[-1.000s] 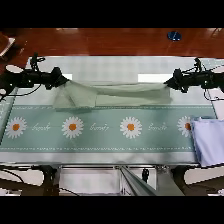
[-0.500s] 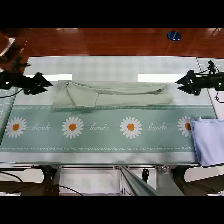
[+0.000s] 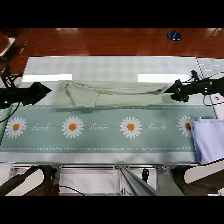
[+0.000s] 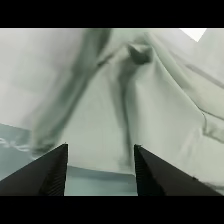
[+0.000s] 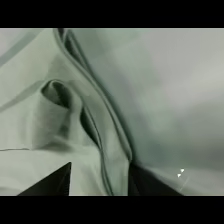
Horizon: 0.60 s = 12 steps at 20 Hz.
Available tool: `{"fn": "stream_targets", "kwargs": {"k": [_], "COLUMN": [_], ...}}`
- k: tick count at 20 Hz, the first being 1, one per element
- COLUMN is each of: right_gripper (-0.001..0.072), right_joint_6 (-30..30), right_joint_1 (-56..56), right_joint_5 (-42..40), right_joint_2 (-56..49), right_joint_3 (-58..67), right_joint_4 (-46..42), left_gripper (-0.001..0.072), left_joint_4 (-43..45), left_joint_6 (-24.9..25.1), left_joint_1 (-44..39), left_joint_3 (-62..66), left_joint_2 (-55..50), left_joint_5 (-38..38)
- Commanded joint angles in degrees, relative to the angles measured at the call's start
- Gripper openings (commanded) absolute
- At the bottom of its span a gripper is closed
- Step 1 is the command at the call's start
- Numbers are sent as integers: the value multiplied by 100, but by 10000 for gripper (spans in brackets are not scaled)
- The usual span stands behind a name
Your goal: Fold the shirts.
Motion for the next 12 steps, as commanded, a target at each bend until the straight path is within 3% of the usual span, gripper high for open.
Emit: {"fn": "stream_targets", "kwargs": {"k": [1,2,3,4,8,12], "right_gripper": [288,80,20,19,19,19], "right_joint_6": [-221,-240,-302,-334,-111,-129], "right_joint_1": [402,472,507,507,485,485], "right_joint_5": [11,116,177,208,481,599], "right_joint_2": [-133,-114,-11,188,1480,3239], "right_joint_3": [37,94,127,125,63,-560], "right_joint_4": [350,398,361,258,-1189,-1543], "left_gripper": [503,467,239,41,27,26], "left_joint_4": [-170,-170,-173,-177,-181,-664], "left_joint_6": [70,153,212,240,249,249], "left_joint_1": [-704,-903,-1099,-1259,-1976,-2975], "left_joint_3": [-216,-216,-216,-214,-216,-101], "left_joint_2": [184,170,164,162,105,-262], "left_joint_5": [306,389,431,444,680,1386]}}
